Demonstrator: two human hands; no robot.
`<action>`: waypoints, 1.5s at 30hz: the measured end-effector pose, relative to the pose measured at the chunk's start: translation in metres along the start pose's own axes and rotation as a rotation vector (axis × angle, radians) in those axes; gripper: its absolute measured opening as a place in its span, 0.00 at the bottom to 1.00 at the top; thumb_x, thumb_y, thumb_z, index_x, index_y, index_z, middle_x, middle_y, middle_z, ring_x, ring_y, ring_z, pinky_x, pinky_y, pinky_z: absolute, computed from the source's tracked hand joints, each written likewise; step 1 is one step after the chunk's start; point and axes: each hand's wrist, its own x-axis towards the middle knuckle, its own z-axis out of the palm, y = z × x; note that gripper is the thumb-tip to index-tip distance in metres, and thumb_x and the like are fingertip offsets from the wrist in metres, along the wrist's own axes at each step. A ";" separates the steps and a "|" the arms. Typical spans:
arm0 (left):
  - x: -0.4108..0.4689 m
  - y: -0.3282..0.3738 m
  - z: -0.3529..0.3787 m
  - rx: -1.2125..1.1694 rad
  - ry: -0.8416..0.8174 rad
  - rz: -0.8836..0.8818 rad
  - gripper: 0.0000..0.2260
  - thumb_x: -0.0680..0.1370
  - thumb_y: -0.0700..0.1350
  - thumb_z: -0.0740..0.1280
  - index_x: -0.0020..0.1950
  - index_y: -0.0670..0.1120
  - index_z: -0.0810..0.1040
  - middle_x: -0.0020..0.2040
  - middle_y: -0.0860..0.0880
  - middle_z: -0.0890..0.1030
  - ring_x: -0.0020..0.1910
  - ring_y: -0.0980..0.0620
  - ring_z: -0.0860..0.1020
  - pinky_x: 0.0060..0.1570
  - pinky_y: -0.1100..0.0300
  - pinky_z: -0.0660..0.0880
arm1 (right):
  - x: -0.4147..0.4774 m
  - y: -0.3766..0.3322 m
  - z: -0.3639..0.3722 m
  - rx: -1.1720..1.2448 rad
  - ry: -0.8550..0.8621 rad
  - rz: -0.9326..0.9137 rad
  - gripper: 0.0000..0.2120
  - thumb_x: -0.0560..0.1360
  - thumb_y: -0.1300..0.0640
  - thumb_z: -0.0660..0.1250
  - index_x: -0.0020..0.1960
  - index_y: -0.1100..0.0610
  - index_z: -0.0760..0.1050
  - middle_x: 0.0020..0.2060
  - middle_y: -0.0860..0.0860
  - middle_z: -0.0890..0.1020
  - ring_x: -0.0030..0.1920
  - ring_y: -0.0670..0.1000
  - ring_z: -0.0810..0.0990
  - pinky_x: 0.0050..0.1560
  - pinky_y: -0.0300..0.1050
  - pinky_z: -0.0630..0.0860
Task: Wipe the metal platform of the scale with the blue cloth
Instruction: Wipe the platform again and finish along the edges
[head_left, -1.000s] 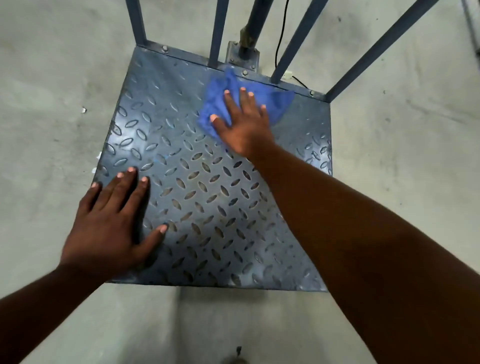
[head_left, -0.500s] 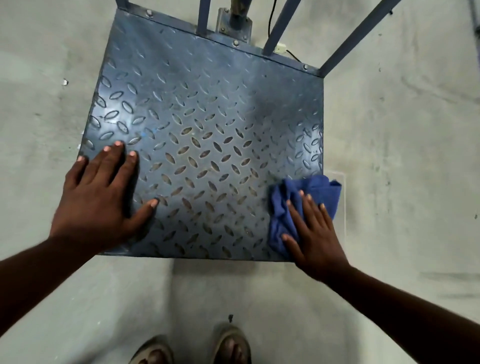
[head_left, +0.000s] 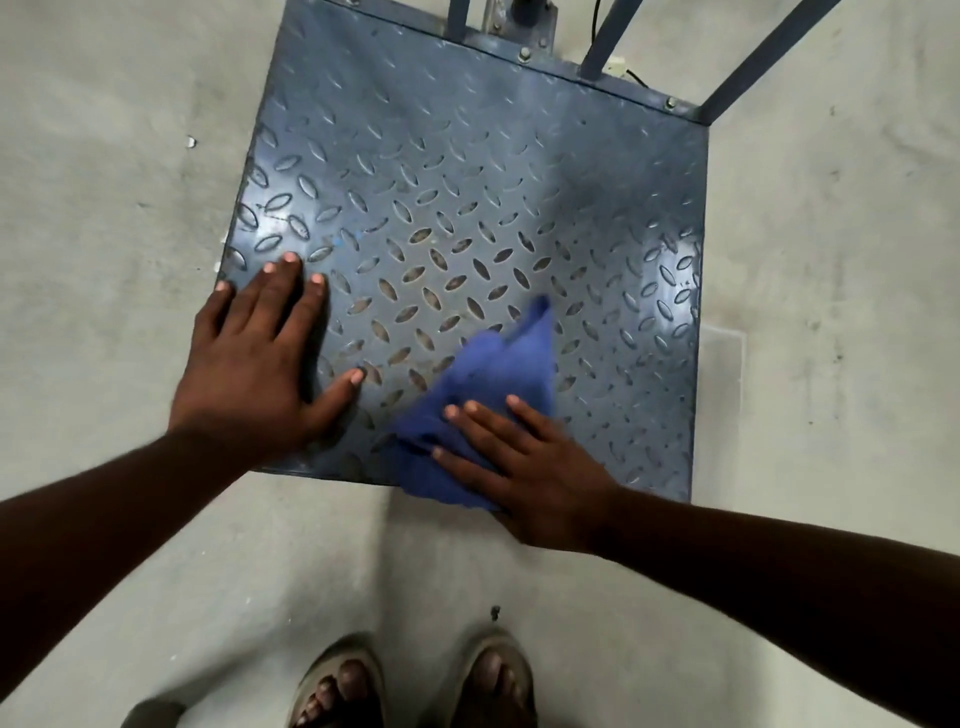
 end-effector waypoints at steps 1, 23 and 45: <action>0.000 -0.001 0.001 0.000 0.002 0.000 0.44 0.77 0.69 0.60 0.85 0.43 0.65 0.85 0.38 0.63 0.84 0.38 0.64 0.82 0.41 0.55 | 0.023 -0.013 -0.003 0.011 0.018 -0.021 0.36 0.79 0.49 0.63 0.84 0.51 0.53 0.83 0.59 0.51 0.83 0.59 0.50 0.80 0.64 0.52; 0.000 -0.003 0.002 -0.023 -0.013 -0.008 0.44 0.77 0.69 0.59 0.86 0.44 0.60 0.86 0.37 0.60 0.84 0.35 0.60 0.82 0.48 0.46 | -0.156 -0.003 0.014 0.769 0.210 1.064 0.49 0.76 0.60 0.76 0.84 0.43 0.48 0.82 0.47 0.58 0.76 0.51 0.68 0.63 0.38 0.73; 0.001 -0.004 0.001 0.005 -0.050 0.002 0.43 0.78 0.70 0.58 0.87 0.45 0.61 0.86 0.39 0.61 0.84 0.38 0.62 0.83 0.40 0.53 | -0.031 0.128 -0.024 0.362 0.103 0.966 0.35 0.83 0.34 0.45 0.85 0.50 0.49 0.84 0.57 0.46 0.84 0.55 0.44 0.82 0.57 0.43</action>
